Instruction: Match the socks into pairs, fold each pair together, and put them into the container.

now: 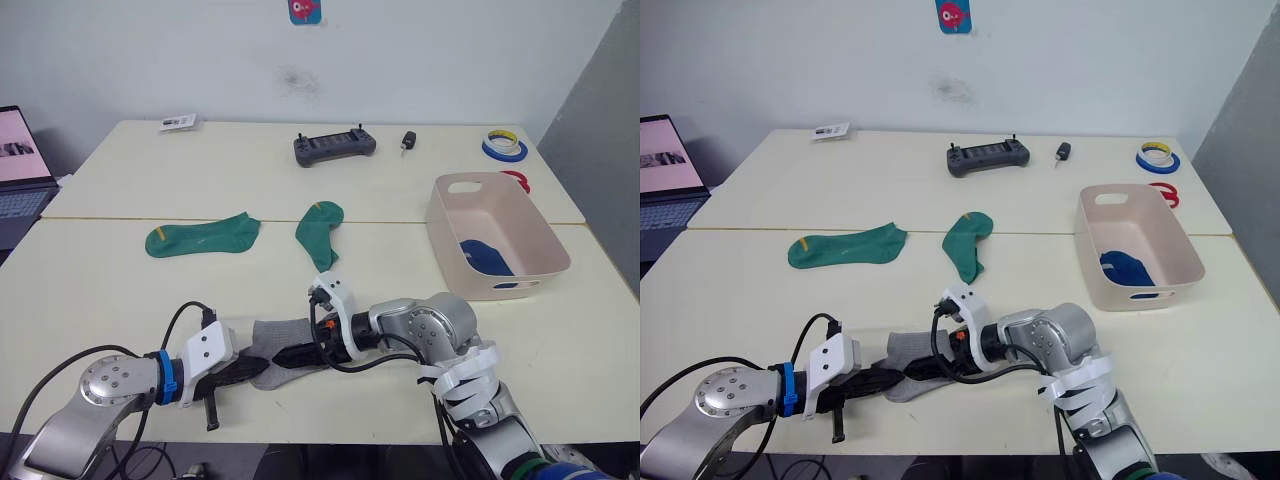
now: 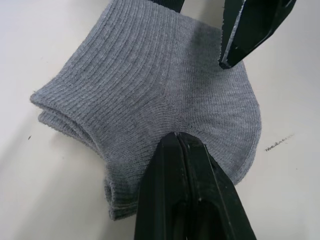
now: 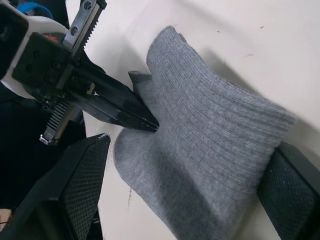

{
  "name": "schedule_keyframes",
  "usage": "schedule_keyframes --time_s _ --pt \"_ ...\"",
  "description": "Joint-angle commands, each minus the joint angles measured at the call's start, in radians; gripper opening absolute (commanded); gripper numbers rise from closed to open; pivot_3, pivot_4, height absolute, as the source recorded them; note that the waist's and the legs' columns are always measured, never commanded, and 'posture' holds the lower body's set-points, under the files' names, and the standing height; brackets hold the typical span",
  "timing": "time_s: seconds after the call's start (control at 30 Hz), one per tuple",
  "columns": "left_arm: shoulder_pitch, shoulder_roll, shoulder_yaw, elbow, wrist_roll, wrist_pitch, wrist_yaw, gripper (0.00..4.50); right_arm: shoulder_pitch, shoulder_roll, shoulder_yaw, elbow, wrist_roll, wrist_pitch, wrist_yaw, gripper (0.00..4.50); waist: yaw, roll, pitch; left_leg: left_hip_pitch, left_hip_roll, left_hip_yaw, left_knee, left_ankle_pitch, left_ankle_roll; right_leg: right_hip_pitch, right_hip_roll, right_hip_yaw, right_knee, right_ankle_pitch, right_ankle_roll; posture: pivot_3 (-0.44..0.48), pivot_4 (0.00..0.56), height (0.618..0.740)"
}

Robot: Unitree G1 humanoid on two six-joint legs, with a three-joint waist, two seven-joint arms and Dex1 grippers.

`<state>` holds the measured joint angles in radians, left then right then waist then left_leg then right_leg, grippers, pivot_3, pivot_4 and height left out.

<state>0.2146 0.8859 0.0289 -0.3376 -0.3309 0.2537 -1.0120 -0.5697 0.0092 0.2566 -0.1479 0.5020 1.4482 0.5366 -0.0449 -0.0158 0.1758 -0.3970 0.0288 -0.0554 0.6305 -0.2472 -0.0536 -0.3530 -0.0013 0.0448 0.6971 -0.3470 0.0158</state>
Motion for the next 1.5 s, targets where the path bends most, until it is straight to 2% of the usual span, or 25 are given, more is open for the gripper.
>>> schedule_keyframes --time_s 0.03,0.33,0.4,0.63,0.67,0.8,0.93,1.03,1.13,1.27,1.37,1.43,1.5 --pt "0.026 -0.001 -0.026 0.022 0.035 0.018 0.005 0.00 -0.005 0.027 -0.004 0.018 0.025 -0.004 -0.007 3.87 -0.001 0.000 0.000 0.000 0.000 0.000 0.000 0.000 0.000 0.000 0.000 0.000 0.000 0.000 0.000 0.000 0.150 0.740" --pt "0.032 -0.009 -0.004 0.022 0.019 0.018 0.007 0.00 0.005 0.055 -0.029 0.031 0.023 -0.032 -0.045 0.65 -0.005 0.000 0.000 0.000 0.000 0.000 0.000 0.000 0.000 0.000 0.000 0.000 0.000 0.000 0.000 0.000 0.150 0.740" --pt "0.030 -0.018 0.009 0.015 0.001 0.028 0.011 0.00 0.004 0.041 -0.020 0.016 0.020 -0.058 -0.042 0.12 -0.005 0.000 0.000 0.000 0.000 0.000 0.000 0.000 0.000 0.000 0.000 0.000 0.000 0.000 0.000 0.000 0.150 0.740" --pt "-0.036 -0.026 0.122 -0.077 -0.196 0.203 0.017 0.00 0.012 -0.168 0.030 -0.189 0.017 -0.221 0.048 0.09 -0.002 -0.002 0.003 -0.003 0.000 -0.001 0.000 0.000 0.000 -0.001 0.000 -0.001 -0.001 0.000 0.000 0.000 0.150 0.740" --pt "-0.060 -0.015 0.129 -0.092 -0.223 0.231 0.009 0.18 0.022 -0.201 0.024 -0.221 0.026 -0.230 0.062 0.09 0.000 -0.003 0.004 -0.003 0.000 -0.001 0.000 0.000 0.000 -0.001 0.000 -0.001 -0.001 0.000 0.000 0.000 0.150 0.740" --pt "-0.232 0.008 0.150 -0.146 -0.381 0.382 0.005 1.22 0.079 -0.331 -0.010 -0.348 0.056 -0.250 0.100 0.09 0.003 -0.006 0.005 -0.003 0.000 -0.002 0.000 0.000 0.000 -0.001 0.000 -0.002 -0.001 0.000 0.000 0.000 0.150 0.740" --pt "-0.447 -0.029 0.111 -0.163 -0.506 0.496 0.038 2.50 0.169 -0.440 -0.072 -0.472 0.105 -0.242 0.119 0.09 0.006 -0.007 0.006 -0.003 -0.001 -0.001 0.000 0.000 0.000 0.000 0.000 -0.002 -0.002 0.000 0.000 0.000 0.150 0.740" --pt "-0.580 -0.077 0.062 -0.157 -0.547 0.545 0.067 3.41 0.246 -0.512 -0.132 -0.568 0.147 -0.239 0.124 0.09 0.010 -0.007 0.006 -0.003 -0.001 0.000 0.000 0.000 0.000 0.000 0.000 -0.002 -0.003 0.000 0.001 0.000 0.150 0.740" --pt "-0.669 -0.113 0.008 -0.144 -0.530 0.554 0.071 4.40 0.317 -0.571 -0.219 -0.671 0.196 -0.281 0.142 0.09 0.011 -0.008 0.006 -0.003 -0.001 0.001 0.000 0.000 0.000 0.000 0.001 -0.002 -0.003 0.000 0.001 0.000 0.150 0.740" --pt "-0.718 -0.134 -0.039 -0.101 -0.475 0.523 0.055 4.50 0.331 -0.593 -0.440 -0.708 0.339 -0.275 0.121 0.09 0.006 -0.008 0.006 -0.003 0.000 0.002 0.000 0.000 0.000 0.000 0.003 -0.001 -0.003 0.000 0.001 0.000 0.150 0.740" --pt "-0.730 -0.132 -0.057 -0.083 -0.443 0.497 0.026 4.50 0.273 -0.678 -0.640 -0.634 0.428 -0.252 0.102 0.09 0.008 -0.008 0.007 -0.002 0.000 0.002 0.001 0.000 0.000 0.000 0.004 -0.001 -0.003 0.000 0.000 0.000 0.150 0.740" --pt "-0.745 -0.137 -0.063 -0.085 -0.444 0.496 0.012 4.50 0.230 -0.791 -0.718 -0.544 0.377 -0.297 0.116 0.09 0.013 -0.008 0.008 -0.002 -0.002 0.003 0.001 0.000 0.000 0.001 0.005 -0.001 -0.003 0.000 0.001 0.000 0.150 0.740" --pt "-0.758 -0.142 -0.066 -0.089 -0.447 0.499 0.005 4.50 0.210 -0.868 -0.737 -0.478 0.322 -0.357 0.129 0.09 0.015 -0.008 0.008 -0.003 -0.002 0.004 0.001 0.000 0.000 0.001 0.005 -0.001 -0.005 0.000 0.001 0.000 0.150 0.740"
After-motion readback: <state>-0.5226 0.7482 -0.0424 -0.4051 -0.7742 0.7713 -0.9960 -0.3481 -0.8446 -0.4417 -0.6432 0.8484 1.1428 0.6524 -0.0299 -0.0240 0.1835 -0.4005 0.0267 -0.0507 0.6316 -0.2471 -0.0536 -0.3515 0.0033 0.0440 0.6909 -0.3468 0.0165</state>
